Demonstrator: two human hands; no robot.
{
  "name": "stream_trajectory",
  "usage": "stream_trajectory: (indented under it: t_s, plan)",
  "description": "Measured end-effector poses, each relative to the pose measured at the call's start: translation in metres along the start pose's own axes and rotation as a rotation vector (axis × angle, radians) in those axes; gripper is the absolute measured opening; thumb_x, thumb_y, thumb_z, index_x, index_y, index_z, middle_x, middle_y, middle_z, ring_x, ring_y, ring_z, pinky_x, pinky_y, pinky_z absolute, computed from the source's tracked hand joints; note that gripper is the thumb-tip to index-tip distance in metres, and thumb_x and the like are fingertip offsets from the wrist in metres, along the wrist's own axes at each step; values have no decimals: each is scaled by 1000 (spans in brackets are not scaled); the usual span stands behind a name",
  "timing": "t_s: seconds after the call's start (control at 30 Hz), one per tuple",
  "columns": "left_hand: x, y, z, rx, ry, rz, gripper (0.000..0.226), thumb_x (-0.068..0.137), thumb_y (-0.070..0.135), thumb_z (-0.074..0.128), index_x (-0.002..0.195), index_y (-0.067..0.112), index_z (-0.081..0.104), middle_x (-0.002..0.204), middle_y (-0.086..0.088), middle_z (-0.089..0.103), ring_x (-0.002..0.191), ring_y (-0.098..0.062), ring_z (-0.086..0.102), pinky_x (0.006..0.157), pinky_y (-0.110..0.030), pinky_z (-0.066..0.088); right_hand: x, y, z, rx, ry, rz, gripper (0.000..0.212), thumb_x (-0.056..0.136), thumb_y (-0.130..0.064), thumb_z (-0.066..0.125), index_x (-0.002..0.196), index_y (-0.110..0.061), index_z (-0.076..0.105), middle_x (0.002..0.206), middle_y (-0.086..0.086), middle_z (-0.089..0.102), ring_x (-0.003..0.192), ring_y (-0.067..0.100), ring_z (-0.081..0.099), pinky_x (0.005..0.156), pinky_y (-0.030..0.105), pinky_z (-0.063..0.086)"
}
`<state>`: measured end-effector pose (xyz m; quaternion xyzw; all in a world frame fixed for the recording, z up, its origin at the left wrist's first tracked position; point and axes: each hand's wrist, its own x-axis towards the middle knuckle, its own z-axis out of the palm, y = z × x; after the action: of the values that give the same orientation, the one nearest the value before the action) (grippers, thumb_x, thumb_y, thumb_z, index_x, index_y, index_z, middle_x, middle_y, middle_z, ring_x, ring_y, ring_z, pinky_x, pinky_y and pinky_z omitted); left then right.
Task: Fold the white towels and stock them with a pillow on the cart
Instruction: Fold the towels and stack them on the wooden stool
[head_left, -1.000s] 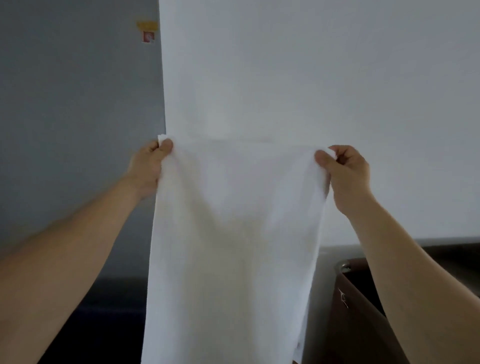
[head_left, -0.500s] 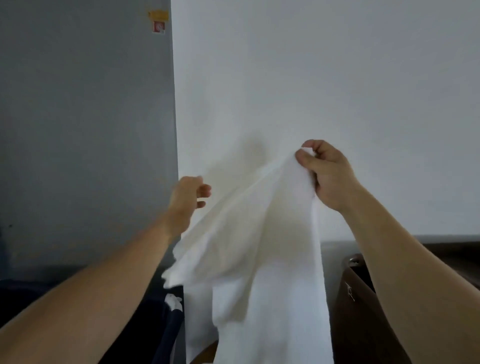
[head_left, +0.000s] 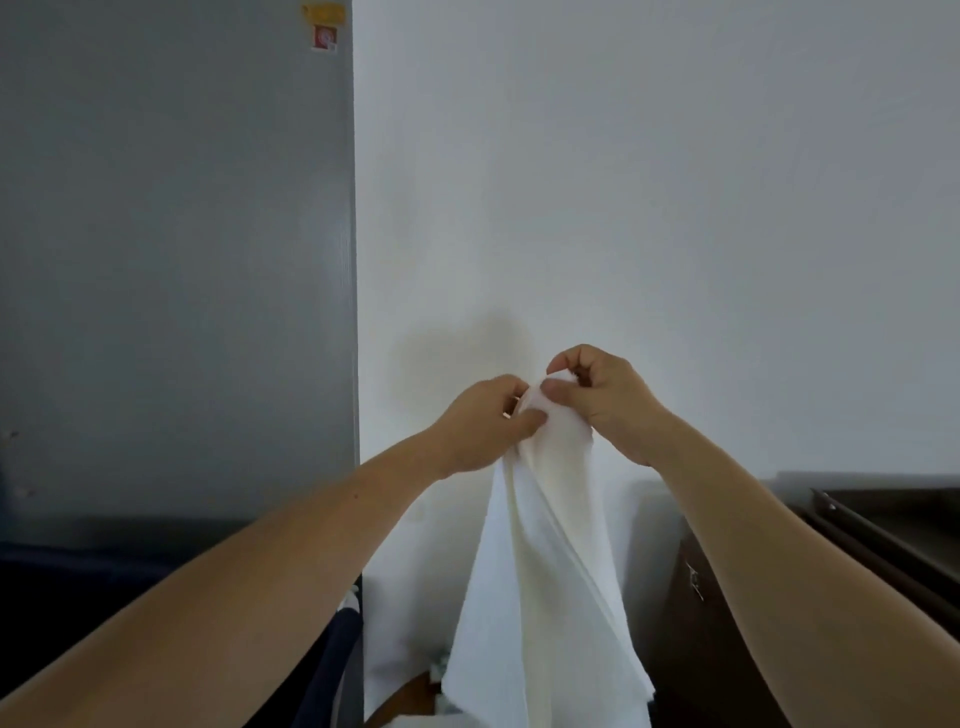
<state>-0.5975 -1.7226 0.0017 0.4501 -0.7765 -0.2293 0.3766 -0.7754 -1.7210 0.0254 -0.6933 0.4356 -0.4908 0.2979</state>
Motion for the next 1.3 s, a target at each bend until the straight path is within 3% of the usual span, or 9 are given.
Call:
stream_trajectory:
  t_s: [0.17, 0.3, 0.4, 0.57, 0.73, 0.9, 1.03, 1.17, 1.3]
  plan:
    - [-5, -15, 2, -154, -176, -128, 28, 98, 30, 57, 122, 16, 56, 110, -6, 68, 97, -26, 68, 82, -46, 60, -2, 7, -9, -36, 137, 25, 12, 87, -17, 72, 90, -26, 65, 92, 0, 62, 78, 15, 58, 71, 35, 52]
    - [-15, -28, 9, -24, -67, 68, 45, 99, 22, 53, 135, 43, 37, 103, 0, 68, 73, -11, 64, 67, -21, 51, 2, 6, -23, 57, 271, 50, 13, 87, -15, 72, 87, -25, 64, 93, 3, 63, 76, 16, 60, 66, 31, 51]
    - [-20, -38, 19, 1, -62, 133, 32, 99, 22, 52, 123, 40, 43, 102, 3, 66, 62, -10, 57, 64, -22, 48, 3, 3, -28, 82, 269, 34, 13, 88, -14, 72, 87, -24, 64, 93, 5, 62, 76, 18, 59, 67, 35, 50]
    - [-29, -53, 26, 132, -89, 138, 32, 97, 45, 52, 126, 31, 53, 116, 16, 62, 93, -12, 65, 90, -36, 53, 1, 3, -28, 88, 246, 18, 15, 87, -12, 73, 85, -24, 65, 91, 6, 61, 77, 22, 58, 69, 40, 47]
    - [-40, -73, 43, 248, -245, 22, 48, 98, 59, 41, 96, 13, 57, 94, -4, 63, 86, -25, 63, 79, -41, 53, 0, 4, -30, 100, 247, 15, 16, 85, -13, 75, 83, -26, 66, 92, 8, 60, 78, 23, 56, 69, 40, 47]
    - [-66, -106, 57, 195, -391, -53, 54, 96, 65, 37, 113, 18, 55, 105, 0, 65, 93, -16, 64, 85, -37, 56, -4, 7, -41, 83, 330, 37, 12, 86, -13, 74, 89, -21, 66, 90, 4, 61, 75, 16, 58, 69, 35, 49]
    - [-79, -131, 48, 172, -374, -126, 50, 94, 65, 39, 111, 20, 54, 106, 1, 61, 97, -15, 61, 89, -33, 53, -6, 14, -51, 102, 402, 45, 12, 86, -12, 73, 92, -20, 66, 92, 3, 63, 78, 16, 60, 73, 33, 52]
    - [-78, -135, 20, 267, -287, -105, 45, 97, 56, 39, 97, 13, 53, 96, -1, 53, 85, -13, 55, 73, -17, 43, -7, 21, -57, 71, 446, 60, 14, 86, -11, 73, 90, -22, 66, 91, 2, 63, 78, 16, 59, 73, 35, 51]
    - [-69, -124, -27, 306, -145, -15, 47, 93, 55, 38, 86, 13, 56, 88, 1, 48, 78, -14, 52, 69, -19, 42, -12, 33, -67, 46, 513, 93, 13, 86, -12, 73, 93, -20, 67, 92, 0, 64, 80, 16, 60, 74, 35, 51]
